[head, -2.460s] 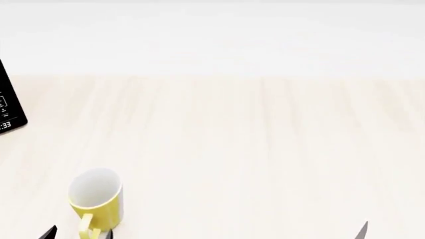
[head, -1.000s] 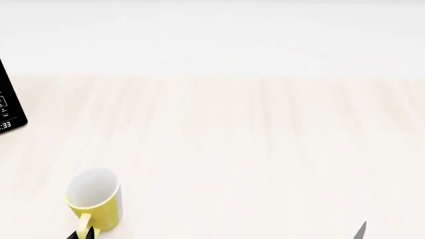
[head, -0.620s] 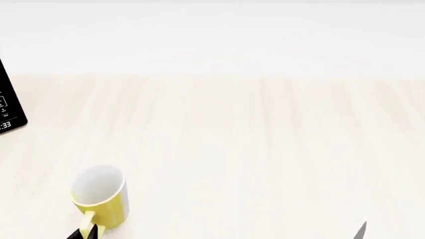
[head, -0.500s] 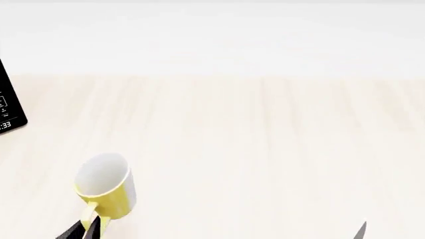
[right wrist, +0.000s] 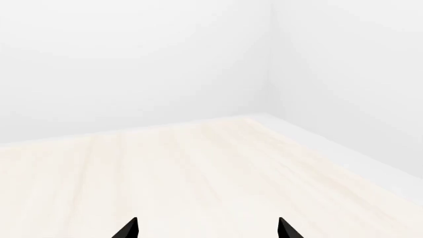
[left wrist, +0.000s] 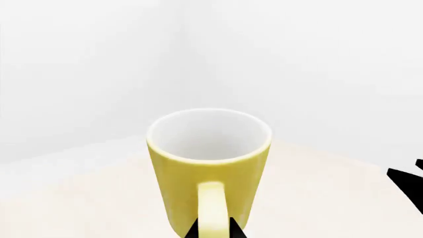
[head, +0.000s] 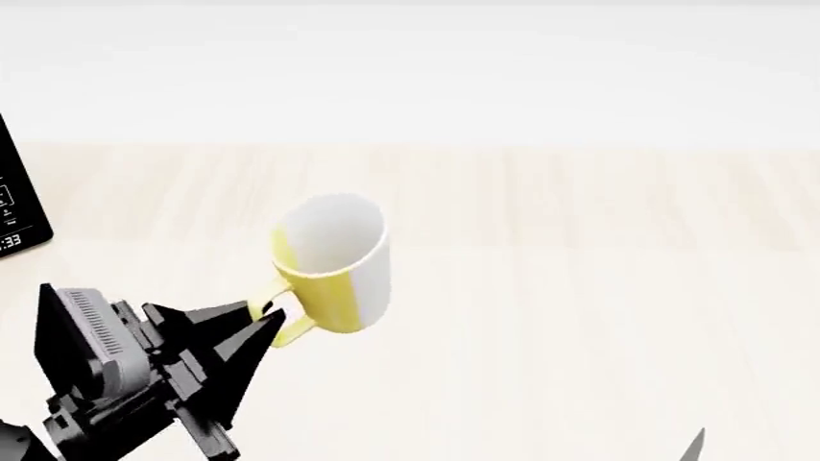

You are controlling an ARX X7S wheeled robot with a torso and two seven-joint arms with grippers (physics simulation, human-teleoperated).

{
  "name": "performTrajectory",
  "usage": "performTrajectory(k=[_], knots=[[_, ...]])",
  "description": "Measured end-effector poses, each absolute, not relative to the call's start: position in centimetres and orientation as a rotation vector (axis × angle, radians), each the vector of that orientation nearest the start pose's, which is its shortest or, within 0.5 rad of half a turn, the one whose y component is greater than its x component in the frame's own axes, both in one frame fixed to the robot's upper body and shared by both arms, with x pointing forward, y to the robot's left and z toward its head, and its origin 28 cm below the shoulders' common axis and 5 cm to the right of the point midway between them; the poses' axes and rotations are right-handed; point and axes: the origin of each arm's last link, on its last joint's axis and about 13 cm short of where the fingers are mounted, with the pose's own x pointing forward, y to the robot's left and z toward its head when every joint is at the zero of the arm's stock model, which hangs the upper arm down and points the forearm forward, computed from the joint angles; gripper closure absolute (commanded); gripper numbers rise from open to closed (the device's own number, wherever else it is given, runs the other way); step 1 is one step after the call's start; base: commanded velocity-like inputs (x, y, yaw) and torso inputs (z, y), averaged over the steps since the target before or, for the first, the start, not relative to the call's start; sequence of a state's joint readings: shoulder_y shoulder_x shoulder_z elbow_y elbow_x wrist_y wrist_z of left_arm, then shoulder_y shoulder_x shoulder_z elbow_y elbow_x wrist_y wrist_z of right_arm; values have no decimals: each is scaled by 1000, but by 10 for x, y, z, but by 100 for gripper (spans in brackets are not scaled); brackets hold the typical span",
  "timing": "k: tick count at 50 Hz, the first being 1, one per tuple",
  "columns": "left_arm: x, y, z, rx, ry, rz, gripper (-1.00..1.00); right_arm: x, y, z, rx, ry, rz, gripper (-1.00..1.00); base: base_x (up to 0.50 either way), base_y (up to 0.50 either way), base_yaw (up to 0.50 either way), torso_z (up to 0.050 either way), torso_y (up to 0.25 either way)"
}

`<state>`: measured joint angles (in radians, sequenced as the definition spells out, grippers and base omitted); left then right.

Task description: Put the yellow and white mug to the front of the white mug.

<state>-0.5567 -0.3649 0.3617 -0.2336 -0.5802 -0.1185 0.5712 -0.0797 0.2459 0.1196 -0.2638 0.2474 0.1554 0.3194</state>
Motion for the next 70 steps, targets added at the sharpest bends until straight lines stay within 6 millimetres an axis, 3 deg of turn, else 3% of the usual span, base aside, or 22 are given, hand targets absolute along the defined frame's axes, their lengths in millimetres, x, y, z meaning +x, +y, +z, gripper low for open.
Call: performTrajectory(k=[11, 26, 70], knots=[[353, 240, 123, 54, -53, -1007, 100, 193, -169, 55, 0, -52, -375, -100, 0, 0, 0, 0, 0], [361, 237, 127, 54, -29, -1140, 100, 192, -170, 55, 3, -53, -382, -100, 0, 0, 0, 0, 0], [362, 229, 73, -63, 16, -1194, 100, 191, -171, 56, 5, -57, -379, -100, 0, 0, 0, 0, 0]])
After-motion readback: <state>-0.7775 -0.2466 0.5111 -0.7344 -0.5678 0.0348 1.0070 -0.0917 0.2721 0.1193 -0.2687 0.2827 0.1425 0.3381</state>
